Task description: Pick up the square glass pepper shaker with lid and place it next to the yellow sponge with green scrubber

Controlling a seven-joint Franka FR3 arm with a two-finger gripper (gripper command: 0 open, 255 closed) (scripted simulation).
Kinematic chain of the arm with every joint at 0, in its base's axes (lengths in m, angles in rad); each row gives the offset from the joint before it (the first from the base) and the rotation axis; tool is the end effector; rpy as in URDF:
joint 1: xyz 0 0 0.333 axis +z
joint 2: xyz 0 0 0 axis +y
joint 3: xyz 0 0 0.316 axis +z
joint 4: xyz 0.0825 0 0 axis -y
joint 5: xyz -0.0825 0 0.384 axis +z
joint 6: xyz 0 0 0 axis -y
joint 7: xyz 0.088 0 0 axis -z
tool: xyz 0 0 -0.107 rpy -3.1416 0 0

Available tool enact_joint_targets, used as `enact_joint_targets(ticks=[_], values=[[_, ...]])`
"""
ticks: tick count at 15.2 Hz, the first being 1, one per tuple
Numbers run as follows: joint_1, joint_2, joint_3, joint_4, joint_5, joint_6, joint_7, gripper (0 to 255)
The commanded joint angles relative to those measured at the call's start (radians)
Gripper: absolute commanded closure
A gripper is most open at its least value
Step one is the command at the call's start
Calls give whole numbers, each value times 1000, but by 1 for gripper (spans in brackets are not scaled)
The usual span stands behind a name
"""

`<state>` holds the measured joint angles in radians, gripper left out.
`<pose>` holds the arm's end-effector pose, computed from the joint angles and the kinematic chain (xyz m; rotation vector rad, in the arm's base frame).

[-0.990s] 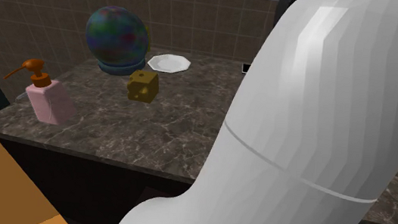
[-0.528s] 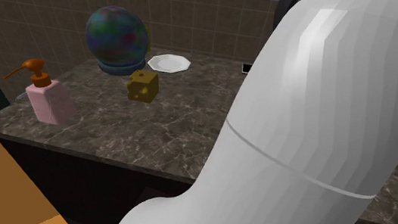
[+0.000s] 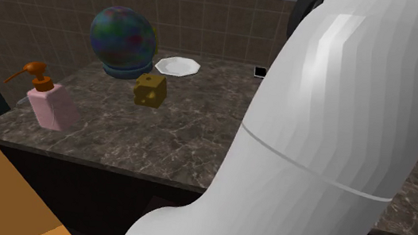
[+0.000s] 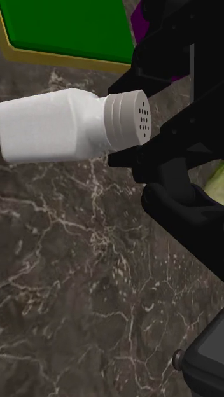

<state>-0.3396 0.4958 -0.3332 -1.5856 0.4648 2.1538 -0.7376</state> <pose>0.5742 -0.3924 0.3723 -2.9957 0.1905 -0.3637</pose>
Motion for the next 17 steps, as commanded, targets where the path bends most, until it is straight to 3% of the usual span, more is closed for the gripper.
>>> enact_joint_targets(ticks=[1, 9, 10, 15, 17], values=[[-1, 9, 4, -12, 7, 20, -8, 255], [-1, 11, 4, -14, 9, 24, -10, 255], [-1, 11, 4, -14, 9, 24, -10, 0], [-1, 11, 4, -14, 9, 24, -10, 0], [-2, -25, -7, -5, -9, -20, 0, 0]])
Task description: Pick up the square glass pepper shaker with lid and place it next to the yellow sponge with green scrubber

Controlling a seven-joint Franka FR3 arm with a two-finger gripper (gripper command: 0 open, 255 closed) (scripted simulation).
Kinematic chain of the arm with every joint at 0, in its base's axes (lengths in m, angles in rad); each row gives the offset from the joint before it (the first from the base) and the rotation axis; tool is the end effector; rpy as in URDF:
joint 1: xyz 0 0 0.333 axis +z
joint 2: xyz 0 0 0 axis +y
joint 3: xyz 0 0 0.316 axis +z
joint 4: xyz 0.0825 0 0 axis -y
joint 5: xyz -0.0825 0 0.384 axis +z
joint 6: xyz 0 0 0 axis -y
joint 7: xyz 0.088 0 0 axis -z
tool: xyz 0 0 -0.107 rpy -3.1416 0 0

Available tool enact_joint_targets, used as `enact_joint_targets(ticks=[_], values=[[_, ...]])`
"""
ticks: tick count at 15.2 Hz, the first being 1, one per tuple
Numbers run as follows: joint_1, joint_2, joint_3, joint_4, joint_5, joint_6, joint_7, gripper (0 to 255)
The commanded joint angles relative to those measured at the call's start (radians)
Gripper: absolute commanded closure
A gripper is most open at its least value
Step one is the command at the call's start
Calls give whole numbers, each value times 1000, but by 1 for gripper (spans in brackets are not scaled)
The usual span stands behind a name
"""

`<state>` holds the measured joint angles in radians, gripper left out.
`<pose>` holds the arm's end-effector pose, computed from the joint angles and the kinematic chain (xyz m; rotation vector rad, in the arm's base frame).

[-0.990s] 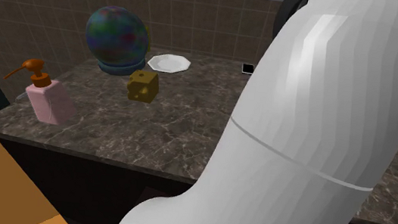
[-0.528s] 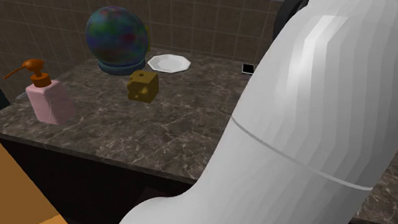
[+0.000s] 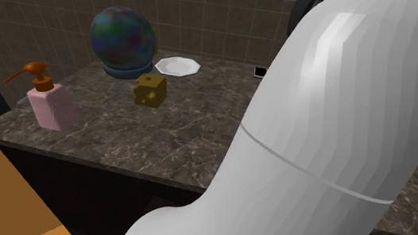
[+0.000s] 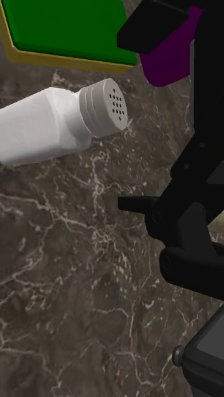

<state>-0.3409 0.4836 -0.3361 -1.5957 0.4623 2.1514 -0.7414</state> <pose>0.5700 -0.3937 0.3757 -2.9959 0.1904 -0.3644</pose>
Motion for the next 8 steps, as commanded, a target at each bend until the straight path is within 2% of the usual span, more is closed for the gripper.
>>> enact_joint_targets(ticks=[1, 8], values=[[-1, -30, -10, 12, -16, -41, 9, 0], [-2, -43, -14, 18, -23, -60, 13, 0]])
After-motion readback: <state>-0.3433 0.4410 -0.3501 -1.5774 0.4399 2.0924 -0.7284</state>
